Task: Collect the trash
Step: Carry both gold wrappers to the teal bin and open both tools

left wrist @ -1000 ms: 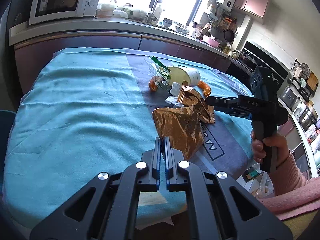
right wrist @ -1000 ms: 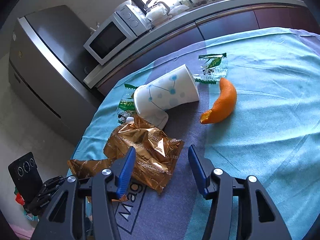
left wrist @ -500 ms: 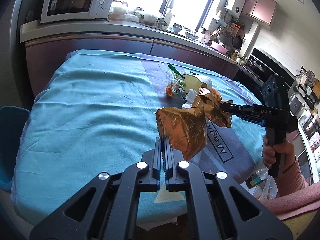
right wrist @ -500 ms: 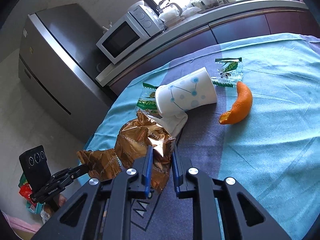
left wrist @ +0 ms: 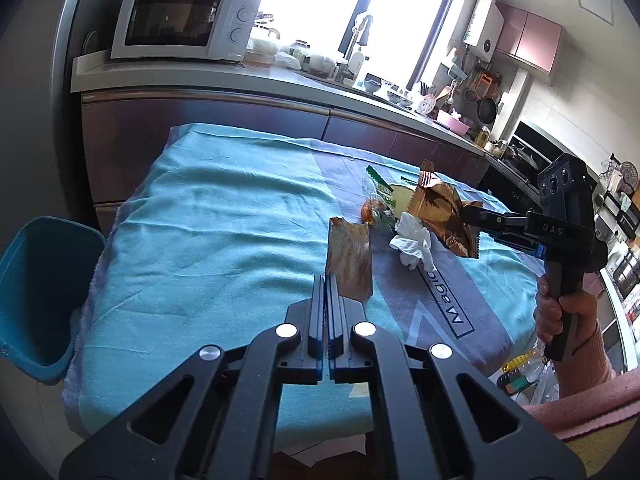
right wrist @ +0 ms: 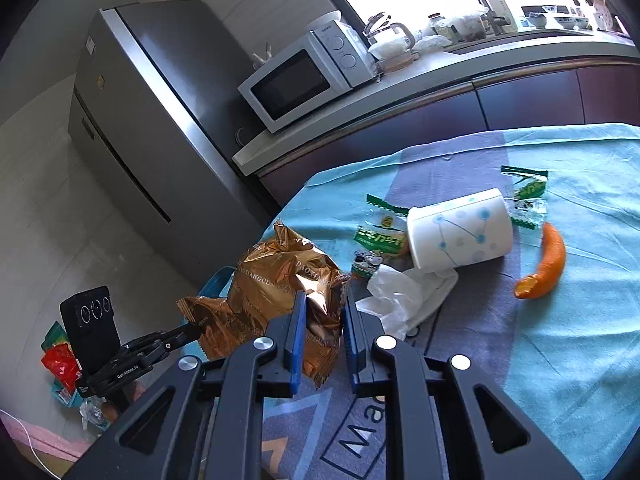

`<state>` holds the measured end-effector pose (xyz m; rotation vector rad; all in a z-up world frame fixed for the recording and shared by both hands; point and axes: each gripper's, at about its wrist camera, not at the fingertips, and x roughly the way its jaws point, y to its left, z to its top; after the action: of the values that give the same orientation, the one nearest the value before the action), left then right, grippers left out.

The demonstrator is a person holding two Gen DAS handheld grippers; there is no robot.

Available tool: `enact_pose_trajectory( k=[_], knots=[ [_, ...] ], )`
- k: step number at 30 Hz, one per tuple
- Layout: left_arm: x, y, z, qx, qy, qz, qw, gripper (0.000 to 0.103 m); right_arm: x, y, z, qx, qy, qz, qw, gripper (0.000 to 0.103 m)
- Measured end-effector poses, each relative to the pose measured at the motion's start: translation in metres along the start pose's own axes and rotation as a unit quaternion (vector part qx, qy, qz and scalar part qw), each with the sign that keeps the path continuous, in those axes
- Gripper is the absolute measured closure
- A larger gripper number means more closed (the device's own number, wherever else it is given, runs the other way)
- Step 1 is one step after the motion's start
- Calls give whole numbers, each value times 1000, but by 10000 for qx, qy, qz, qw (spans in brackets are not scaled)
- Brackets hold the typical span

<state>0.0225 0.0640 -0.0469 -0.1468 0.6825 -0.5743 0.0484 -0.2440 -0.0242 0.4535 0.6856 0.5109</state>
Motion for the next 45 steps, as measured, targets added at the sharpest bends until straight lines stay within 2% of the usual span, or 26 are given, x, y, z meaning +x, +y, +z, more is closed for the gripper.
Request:
enact_pose_trajectory(
  k=[5, 14, 24, 32, 45],
  knots=[
    [-21, 14, 4, -107, -218, 155, 9996, 101, 24, 15, 7, -79, 123, 177, 9997, 87],
    [-65, 49, 12, -340, -692, 651, 9949, 101, 68, 42, 17, -252, 407, 512, 9975, 87],
    [-111, 104, 20, -637, -1084, 1611, 9789, 101, 129, 93, 32, -630, 752, 881, 9913, 87],
    [-118, 160, 14, -949, -890, 2333, 9637, 101, 179, 142, 35, -1044, 1107, 1061, 9826, 87],
    [-91, 231, -4, -1466, -418, 2893, 9450, 101, 264, 203, 23, -1535, 1735, 987, 9678, 87]
  ],
)
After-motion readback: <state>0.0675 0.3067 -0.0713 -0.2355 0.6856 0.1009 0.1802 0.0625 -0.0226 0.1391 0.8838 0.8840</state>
